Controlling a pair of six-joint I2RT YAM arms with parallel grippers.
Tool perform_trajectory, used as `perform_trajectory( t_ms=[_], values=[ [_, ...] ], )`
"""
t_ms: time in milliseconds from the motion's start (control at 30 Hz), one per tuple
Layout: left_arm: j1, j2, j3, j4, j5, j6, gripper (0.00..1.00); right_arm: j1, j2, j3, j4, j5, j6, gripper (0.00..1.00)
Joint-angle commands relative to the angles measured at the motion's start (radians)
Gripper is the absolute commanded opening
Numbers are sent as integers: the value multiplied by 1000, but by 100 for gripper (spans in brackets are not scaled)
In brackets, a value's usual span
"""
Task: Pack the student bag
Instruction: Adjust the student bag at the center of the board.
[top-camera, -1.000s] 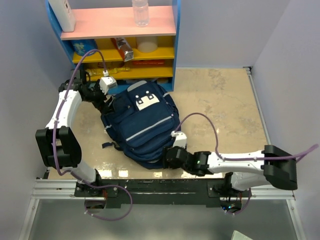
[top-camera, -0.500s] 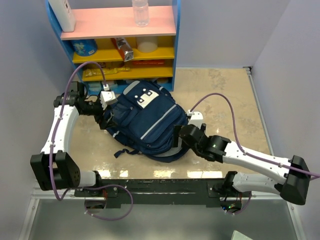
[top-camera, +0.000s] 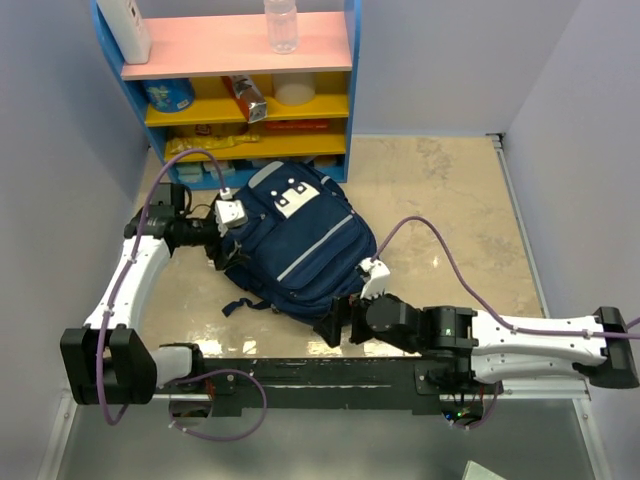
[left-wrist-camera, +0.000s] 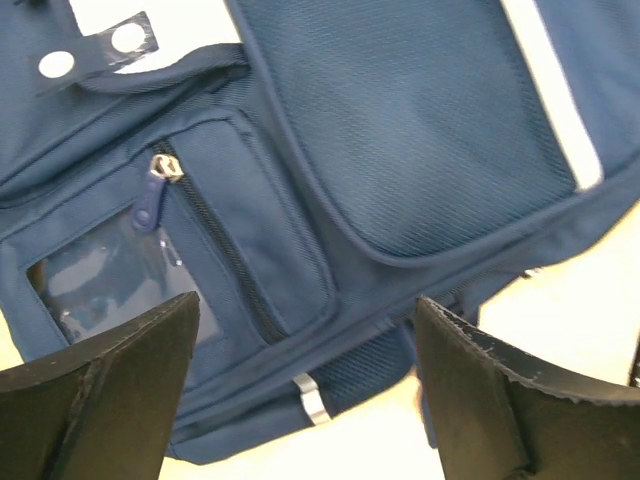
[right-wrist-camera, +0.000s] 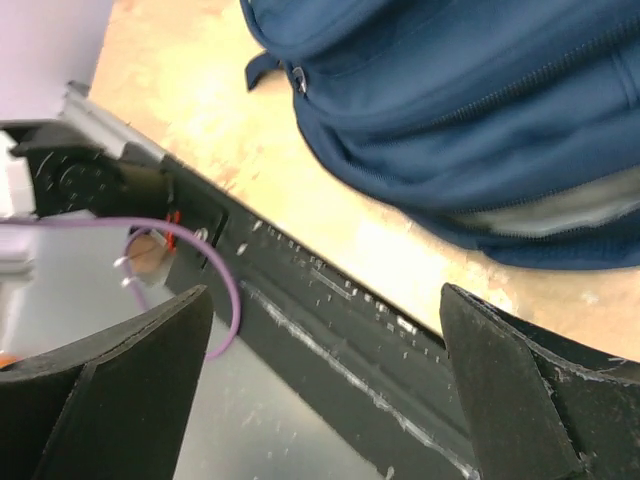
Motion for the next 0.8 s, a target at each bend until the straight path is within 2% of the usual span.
perform_trajectory(
  t_ms=[0, 67, 100, 133, 333, 433, 533, 633, 767],
  values=[
    [-9, 24, -23, 181, -5, -48, 89, 3, 67, -12, 214, -71, -4, 99],
    [-9, 36, -28, 218, -13, -65, 88, 34, 222, 132, 162, -45, -68, 99],
    [-9, 41, -29, 227, -14, -70, 86, 49, 339, 168, 186, -44, -100, 99],
    [-9, 46, -28, 235, -14, -76, 85, 72, 388, 196, 204, -48, -136, 99],
    [-8, 67, -18, 261, -25, -109, 82, 80, 711, 326, 217, -32, -102, 85],
    [-9, 70, -9, 263, -27, -116, 82, 91, 794, 319, 232, 40, -61, 81],
    [-9, 70, -5, 258, -24, -128, 81, 126, 843, 309, 205, 235, 22, 85],
    [-9, 64, -3, 249, -19, -129, 81, 138, 831, 262, 218, 421, 83, 84],
    [-6, 55, 0, 226, -27, -109, 81, 74, 773, 199, 206, 493, 174, 83]
  ],
)
